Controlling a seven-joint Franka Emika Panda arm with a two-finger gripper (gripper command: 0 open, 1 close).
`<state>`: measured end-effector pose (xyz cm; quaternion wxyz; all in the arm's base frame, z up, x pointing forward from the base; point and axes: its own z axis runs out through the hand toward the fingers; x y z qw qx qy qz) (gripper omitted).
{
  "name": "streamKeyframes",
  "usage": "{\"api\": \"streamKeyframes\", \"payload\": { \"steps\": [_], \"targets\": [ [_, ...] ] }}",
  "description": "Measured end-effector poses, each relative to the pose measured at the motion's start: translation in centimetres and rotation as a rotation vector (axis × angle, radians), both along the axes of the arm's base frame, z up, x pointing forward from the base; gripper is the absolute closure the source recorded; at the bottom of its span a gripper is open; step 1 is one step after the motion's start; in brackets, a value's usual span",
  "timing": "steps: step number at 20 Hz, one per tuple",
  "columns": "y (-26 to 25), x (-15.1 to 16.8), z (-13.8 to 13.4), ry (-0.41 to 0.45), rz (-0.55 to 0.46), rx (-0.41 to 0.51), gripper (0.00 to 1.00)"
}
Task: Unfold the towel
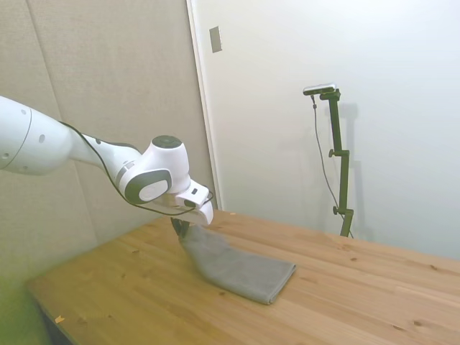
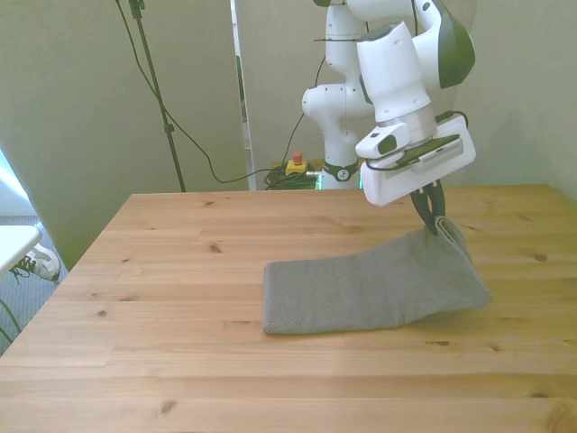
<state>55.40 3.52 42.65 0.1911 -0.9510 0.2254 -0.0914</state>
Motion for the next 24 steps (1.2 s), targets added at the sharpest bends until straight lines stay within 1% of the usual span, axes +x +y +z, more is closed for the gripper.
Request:
{"api": "streamKeyframes", "payload": {
  "steps": [2, 5, 8, 11, 13, 17, 18, 20, 22, 24],
  "targets": [
    [0.5, -0.3, -0.9, 0.013, 0.030, -0.006, 0.00],
    [0.2, -0.5, -1.8, 0.025, 0.044, -0.011, 0.00],
    [0.1, -0.5, -2.0, 0.030, 0.062, -0.013, 0.00],
    [0.3, -0.9, -1.9, 0.068, 0.097, 0.001, 0.00],
    [0.6, -1.6, -1.1, 0.104, 0.148, 0.032, 0.00],
    [0.7, -4.2, 1.8, 0.188, 0.277, 0.090, 0.00],
    [0.4, -4.7, 2.7, 0.201, 0.282, 0.075, 0.00],
    [-0.4, -5.0, 3.9, 0.198, 0.218, -0.009, 0.00],
    [-1.3, -4.7, 3.9, 0.170, 0.143, -0.074, 0.00],
    [-2.2, -4.9, 3.5, 0.165, 0.061, -0.123, 0.00]
  ]
}}
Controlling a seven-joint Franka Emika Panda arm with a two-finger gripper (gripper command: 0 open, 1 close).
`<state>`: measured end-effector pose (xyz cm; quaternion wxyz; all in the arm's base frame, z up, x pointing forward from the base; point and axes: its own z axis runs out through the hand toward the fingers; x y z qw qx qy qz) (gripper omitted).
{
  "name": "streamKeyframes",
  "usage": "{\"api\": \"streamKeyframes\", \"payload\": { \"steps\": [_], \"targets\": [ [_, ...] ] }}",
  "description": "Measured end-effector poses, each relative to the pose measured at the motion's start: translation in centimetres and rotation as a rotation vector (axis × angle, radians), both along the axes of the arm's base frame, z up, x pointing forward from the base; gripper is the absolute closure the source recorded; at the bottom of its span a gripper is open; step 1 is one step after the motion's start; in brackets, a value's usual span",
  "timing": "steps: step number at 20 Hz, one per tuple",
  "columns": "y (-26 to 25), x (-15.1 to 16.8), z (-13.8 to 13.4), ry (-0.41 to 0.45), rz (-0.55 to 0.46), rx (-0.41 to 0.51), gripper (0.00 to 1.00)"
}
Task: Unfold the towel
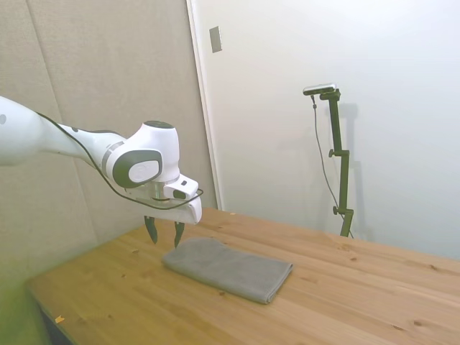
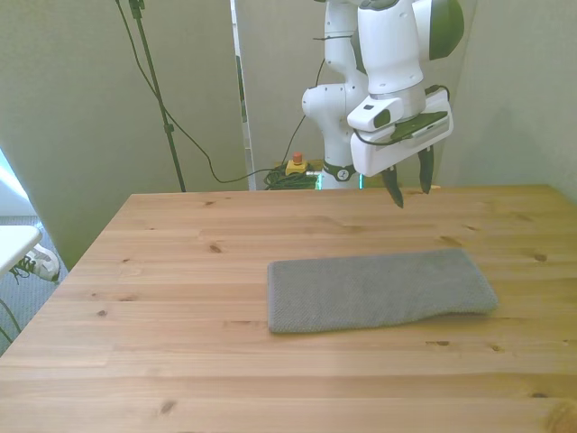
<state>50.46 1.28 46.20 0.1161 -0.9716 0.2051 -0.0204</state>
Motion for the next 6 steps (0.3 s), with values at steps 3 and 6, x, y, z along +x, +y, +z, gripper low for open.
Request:
{"api": "streamKeyframes", "payload": {
  "steps": [3, 6],
  "targets": [
    [-1.1, -3.2, 1.5, -0.011, -0.114, -0.076, 0.00],
    [-1.3, -7.6, 3.6, -0.053, -0.224, -0.140, 0.00]
  ]
}}
